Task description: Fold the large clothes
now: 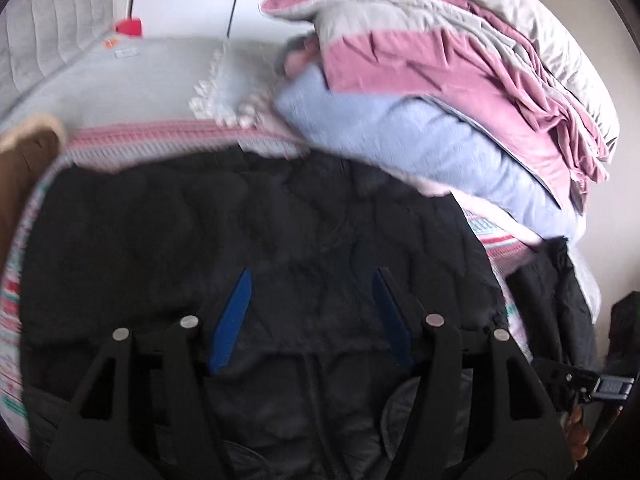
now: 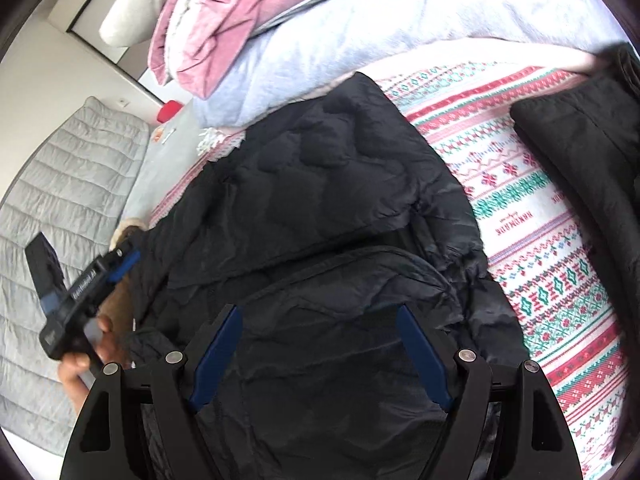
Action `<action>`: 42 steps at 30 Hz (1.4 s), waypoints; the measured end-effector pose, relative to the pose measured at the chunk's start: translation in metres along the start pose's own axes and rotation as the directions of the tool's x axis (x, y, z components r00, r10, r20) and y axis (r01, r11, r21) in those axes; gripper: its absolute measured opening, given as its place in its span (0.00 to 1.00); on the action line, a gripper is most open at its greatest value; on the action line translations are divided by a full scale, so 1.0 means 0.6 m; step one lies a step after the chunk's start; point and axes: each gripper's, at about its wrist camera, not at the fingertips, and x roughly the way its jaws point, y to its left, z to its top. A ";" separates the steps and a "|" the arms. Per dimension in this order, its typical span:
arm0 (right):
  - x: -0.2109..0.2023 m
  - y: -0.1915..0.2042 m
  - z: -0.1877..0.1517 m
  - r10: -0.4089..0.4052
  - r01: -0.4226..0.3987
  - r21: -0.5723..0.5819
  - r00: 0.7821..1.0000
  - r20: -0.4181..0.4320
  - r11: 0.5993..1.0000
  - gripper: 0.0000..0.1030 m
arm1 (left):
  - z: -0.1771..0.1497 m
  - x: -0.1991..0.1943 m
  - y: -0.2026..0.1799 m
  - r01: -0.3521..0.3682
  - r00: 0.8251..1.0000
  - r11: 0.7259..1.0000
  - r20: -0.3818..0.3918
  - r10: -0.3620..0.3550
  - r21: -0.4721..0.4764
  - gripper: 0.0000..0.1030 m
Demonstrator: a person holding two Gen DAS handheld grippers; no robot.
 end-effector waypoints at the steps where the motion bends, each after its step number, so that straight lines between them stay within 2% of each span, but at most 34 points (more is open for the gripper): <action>1: -0.001 -0.004 0.000 0.000 0.000 0.005 1.000 -0.005 1.000 0.79 | -0.004 0.000 0.001 0.002 1.000 1.000 -0.006 -0.002 -0.010 0.62; 4: -0.007 -0.016 0.002 0.015 -0.015 0.022 1.000 -0.012 1.000 0.79 | -0.004 0.004 0.009 -0.018 1.000 0.999 -0.027 0.017 -0.034 0.63; 6: -0.011 -0.022 0.004 0.012 -0.012 0.034 1.000 -0.008 0.999 0.79 | -0.003 0.013 0.012 -0.068 0.997 0.997 -0.041 0.067 -0.021 0.63; 8: -0.013 -0.029 0.007 0.006 -0.006 0.055 1.000 0.001 0.998 0.79 | 0.002 0.024 -0.003 -0.118 0.992 0.993 -0.040 0.118 0.018 0.66; 10: -0.010 -0.035 0.009 0.010 -0.010 0.077 1.000 -0.004 0.997 0.79 | 0.007 0.044 -0.030 -0.183 0.982 0.978 -0.035 0.187 0.099 0.69; 11: -0.009 -0.038 0.010 0.016 -0.015 0.090 1.000 -0.005 0.996 0.79 | 0.009 0.056 -0.047 -0.218 0.974 0.965 -0.030 0.225 0.148 0.70; 14: -0.013 -0.044 0.013 0.022 -0.022 0.110 1.000 0.004 0.994 0.79 | 0.006 0.122 -0.111 -0.318 0.941 0.891 -0.009 0.339 0.323 0.70; 18: -0.020 -0.048 0.015 0.015 -0.016 0.109 1.000 0.013 0.994 0.79 | 0.006 0.192 -0.143 -0.409 0.896 0.815 0.011 0.444 0.410 0.69; 19: -0.022 -0.051 0.016 0.015 -0.017 0.113 1.000 0.016 0.993 0.79 | 0.010 0.201 -0.142 -0.415 0.893 0.815 0.009 0.450 0.404 0.66; 20: -0.023 -0.052 0.018 0.013 -0.015 0.115 1.000 0.019 0.993 0.79 | 0.016 0.208 -0.137 -0.417 0.893 0.823 0.004 0.451 0.386 0.51; 21: -0.024 -0.054 0.019 0.010 -0.012 0.118 1.000 0.022 0.993 0.79 | 0.024 0.217 -0.125 -0.408 0.897 0.845 -0.020 0.441 0.347 0.28; 23: -0.024 -0.057 0.022 0.010 -0.013 0.125 1.000 0.023 0.992 0.79 | 0.034 0.224 -0.098 -0.371 0.910 0.888 -0.083 0.406 0.271 0.07; 26: -0.026 -0.061 0.023 0.023 -0.025 0.133 0.999 0.023 0.991 0.79 | 0.031 0.200 -0.085 -0.310 0.938 0.925 -0.089 0.336 0.221 0.05; 28: -0.030 -0.062 0.023 0.028 -0.031 0.130 0.999 0.027 0.991 0.79 | 0.024 0.149 -0.086 -0.218 0.971 0.962 -0.066 0.232 0.164 0.05; 30: -0.033 -0.061 0.022 0.028 -0.032 0.124 0.999 0.032 0.992 0.79 | 0.010 0.096 -0.092 -0.112 0.993 0.984 -0.023 0.116 0.135 0.05; 32: -0.037 -0.062 0.021 0.031 -0.035 0.120 0.999 0.035 0.992 0.79 | -0.016 0.064 -0.097 -0.060 0.998 0.987 -0.025 0.065 0.148 0.05; 34: -0.039 -0.063 0.021 0.028 -0.033 0.119 0.999 0.042 0.992 0.79 | -0.038 0.069 -0.099 -0.047 0.995 0.987 -0.080 0.060 0.154 0.06; 35: -0.039 -0.063 0.021 0.023 -0.029 0.118 0.999 0.047 0.993 0.79 | -0.047 0.078 -0.098 -0.056 0.991 0.986 -0.108 0.074 0.155 0.11; 36: -0.039 -0.062 0.020 0.018 -0.023 0.115 0.999 0.050 0.993 0.79 | -0.056 0.095 -0.092 -0.077 0.984 0.987 -0.149 0.098 0.142 0.22; 38: -0.039 -0.060 0.018 0.008 -0.013 0.100 0.999 0.052 0.995 0.79 | -0.059 0.107 -0.079 -0.105 0.970 0.992 -0.213 0.119 0.076 0.37; 39: -0.039 -0.060 0.017 0.007 -0.012 0.093 0.999 0.049 0.996 0.79 | -0.057 0.100 -0.066 -0.097 0.969 0.995 -0.228 0.096 0.005 0.37; 41: -0.042 -0.065 0.013 0.008 -0.012 0.087 0.999 0.047 0.996 0.79 | -0.053 0.064 -0.051 -0.049 0.979 0.994 -0.201 0.029 -0.094 0.38; 42: -0.045 -0.068 0.010 0.006 -0.010 0.086 0.999 0.048 0.996 0.79 | -0.053 0.033 -0.046 -0.019 0.985 0.993 -0.170 -0.002 -0.120 0.43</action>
